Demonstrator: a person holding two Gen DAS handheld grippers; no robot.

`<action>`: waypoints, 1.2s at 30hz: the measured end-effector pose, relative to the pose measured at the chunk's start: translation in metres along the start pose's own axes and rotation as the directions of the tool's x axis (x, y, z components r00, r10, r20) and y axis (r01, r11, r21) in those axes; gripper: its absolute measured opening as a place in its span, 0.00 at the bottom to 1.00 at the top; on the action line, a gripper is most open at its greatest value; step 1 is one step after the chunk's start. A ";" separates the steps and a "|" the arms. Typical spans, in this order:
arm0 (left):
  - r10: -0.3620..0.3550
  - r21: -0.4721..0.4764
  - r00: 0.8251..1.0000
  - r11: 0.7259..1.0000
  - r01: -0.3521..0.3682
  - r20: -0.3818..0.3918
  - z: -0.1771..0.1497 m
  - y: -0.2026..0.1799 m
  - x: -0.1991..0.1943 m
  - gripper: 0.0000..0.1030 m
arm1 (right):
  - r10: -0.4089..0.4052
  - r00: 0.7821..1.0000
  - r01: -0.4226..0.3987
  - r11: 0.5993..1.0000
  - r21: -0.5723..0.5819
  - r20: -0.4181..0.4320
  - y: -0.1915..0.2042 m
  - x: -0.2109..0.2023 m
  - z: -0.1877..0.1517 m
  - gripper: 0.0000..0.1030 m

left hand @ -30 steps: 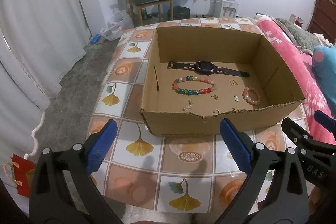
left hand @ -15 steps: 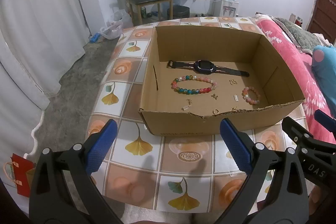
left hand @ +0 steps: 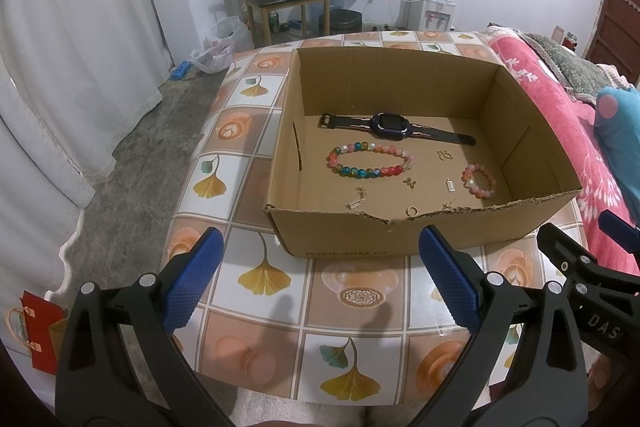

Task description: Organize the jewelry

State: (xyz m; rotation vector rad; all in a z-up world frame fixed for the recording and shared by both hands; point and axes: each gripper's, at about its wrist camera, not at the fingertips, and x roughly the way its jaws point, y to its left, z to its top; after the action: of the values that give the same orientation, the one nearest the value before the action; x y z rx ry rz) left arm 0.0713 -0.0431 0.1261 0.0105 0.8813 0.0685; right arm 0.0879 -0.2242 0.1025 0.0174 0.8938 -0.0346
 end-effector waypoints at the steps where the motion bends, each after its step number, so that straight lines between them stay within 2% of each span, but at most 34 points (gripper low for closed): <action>1: 0.000 0.000 1.000 1.000 0.000 -0.001 0.000 -0.001 0.000 0.92 | -0.001 1.000 0.001 1.000 0.000 -0.001 0.000 0.000 0.000 0.92; 36: -0.002 -0.004 1.000 1.000 0.002 -0.004 0.000 0.000 0.001 0.92 | 0.001 1.000 -0.001 1.000 0.009 -0.006 0.005 0.001 -0.003 0.92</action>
State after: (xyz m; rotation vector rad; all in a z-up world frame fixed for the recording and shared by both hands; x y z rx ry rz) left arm 0.0719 -0.0430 0.1259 0.0056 0.8857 0.0688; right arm 0.0867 -0.2188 0.1000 0.0263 0.8994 -0.0372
